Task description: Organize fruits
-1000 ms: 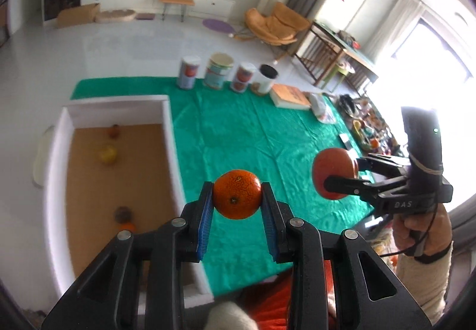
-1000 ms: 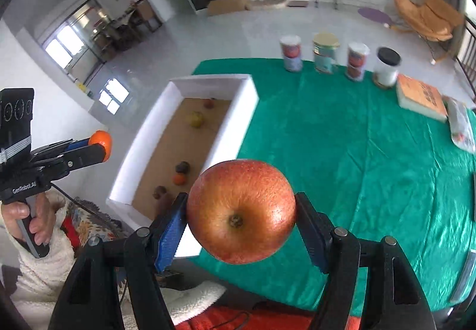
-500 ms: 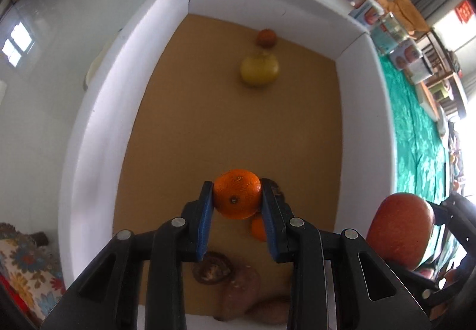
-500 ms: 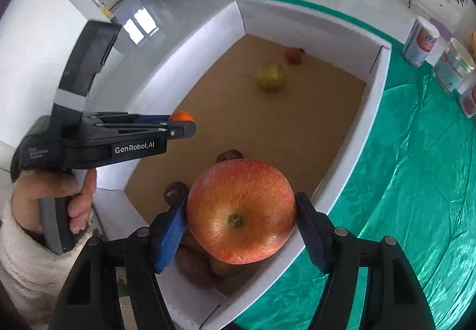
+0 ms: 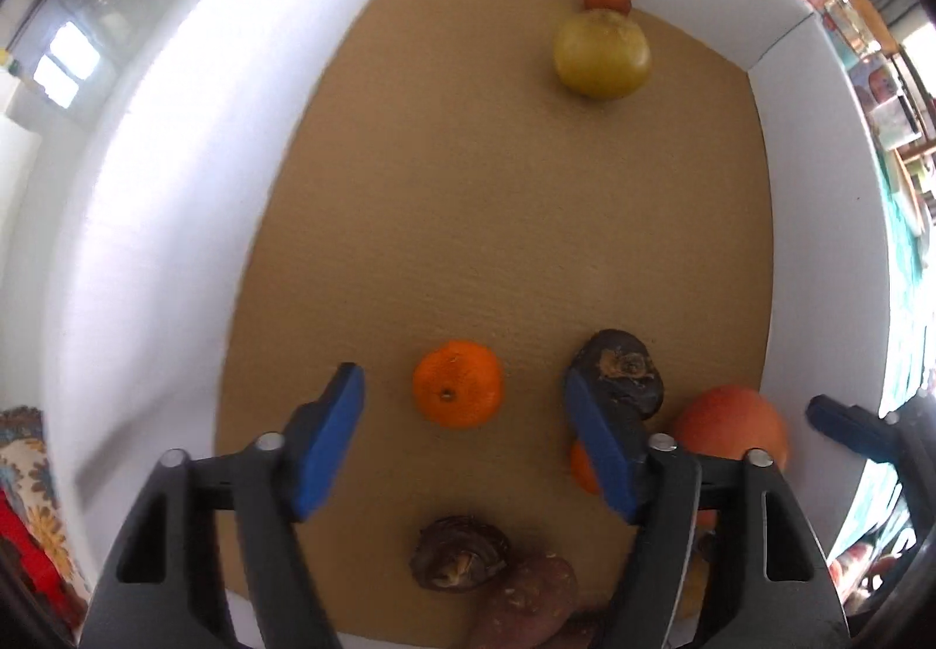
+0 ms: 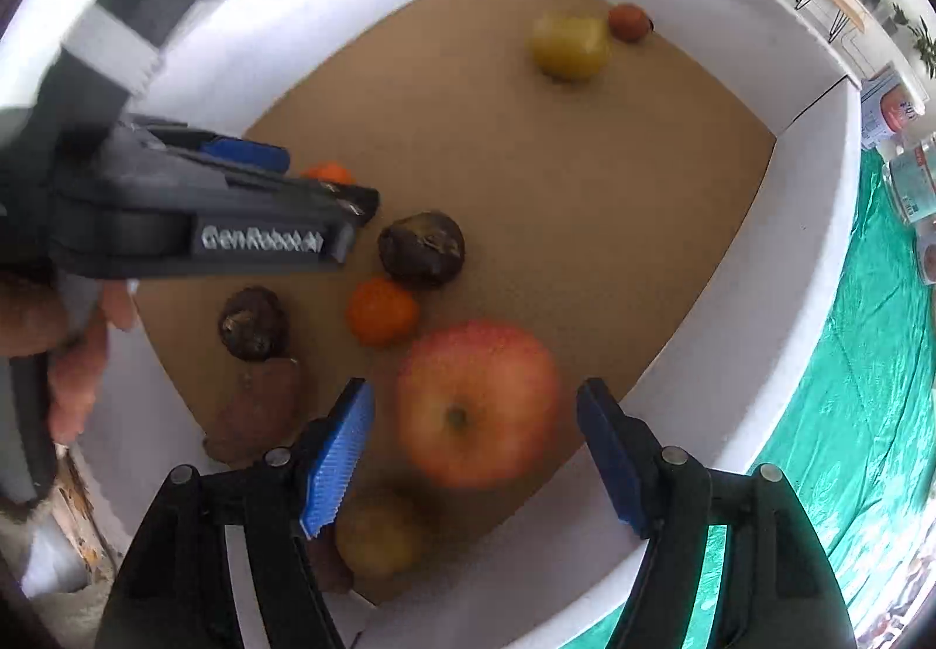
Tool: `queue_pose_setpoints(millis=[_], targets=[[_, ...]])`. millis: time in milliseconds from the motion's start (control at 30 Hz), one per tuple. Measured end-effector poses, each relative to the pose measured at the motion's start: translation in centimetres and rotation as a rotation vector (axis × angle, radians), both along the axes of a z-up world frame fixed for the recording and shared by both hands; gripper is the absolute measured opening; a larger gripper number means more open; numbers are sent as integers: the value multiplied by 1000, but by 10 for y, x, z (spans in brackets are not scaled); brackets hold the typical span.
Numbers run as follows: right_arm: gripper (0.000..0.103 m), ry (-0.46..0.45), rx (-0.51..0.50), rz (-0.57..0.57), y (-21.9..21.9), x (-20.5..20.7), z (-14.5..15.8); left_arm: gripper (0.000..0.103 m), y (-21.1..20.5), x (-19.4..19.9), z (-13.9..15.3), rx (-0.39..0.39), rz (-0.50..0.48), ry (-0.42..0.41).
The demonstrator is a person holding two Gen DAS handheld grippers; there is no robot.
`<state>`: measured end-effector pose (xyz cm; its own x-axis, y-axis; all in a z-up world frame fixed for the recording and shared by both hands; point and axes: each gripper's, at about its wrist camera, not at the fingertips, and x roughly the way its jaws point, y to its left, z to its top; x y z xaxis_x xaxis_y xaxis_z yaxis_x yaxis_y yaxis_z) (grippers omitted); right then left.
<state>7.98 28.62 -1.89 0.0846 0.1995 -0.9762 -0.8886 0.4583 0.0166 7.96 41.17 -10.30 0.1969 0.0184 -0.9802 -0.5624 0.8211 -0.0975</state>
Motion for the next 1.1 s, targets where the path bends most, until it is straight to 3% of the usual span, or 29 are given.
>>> queue_pose_setpoints(millis=[133, 300, 433, 533, 600, 733, 933, 1100], targets=[[87, -31, 85, -27, -22, 3, 57, 88, -7, -17, 54, 59, 2, -120], [97, -93, 184, -42, -57, -11, 125, 97, -39, -55, 142, 243, -43, -325], [100, -106, 237, -54, -87, -26, 143, 102, -88, -89, 191, 483, -73, -464], [100, -80, 253, -84, -105, -36, 139, 102, -118, -106, 199, 613, -43, -514], [100, -59, 263, -106, -113, -42, 135, 102, -128, -113, 194, 610, -19, -491], [100, -46, 271, -122, -119, -56, 129, 102, -121, -125, 189, 521, -10, -461], [100, -80, 278, -117, -115, -69, 128, 102, -121, -138, 182, 585, 35, -387], [100, -87, 271, -112, -107, -74, 124, 102, -118, -139, 174, 583, 44, -345]])
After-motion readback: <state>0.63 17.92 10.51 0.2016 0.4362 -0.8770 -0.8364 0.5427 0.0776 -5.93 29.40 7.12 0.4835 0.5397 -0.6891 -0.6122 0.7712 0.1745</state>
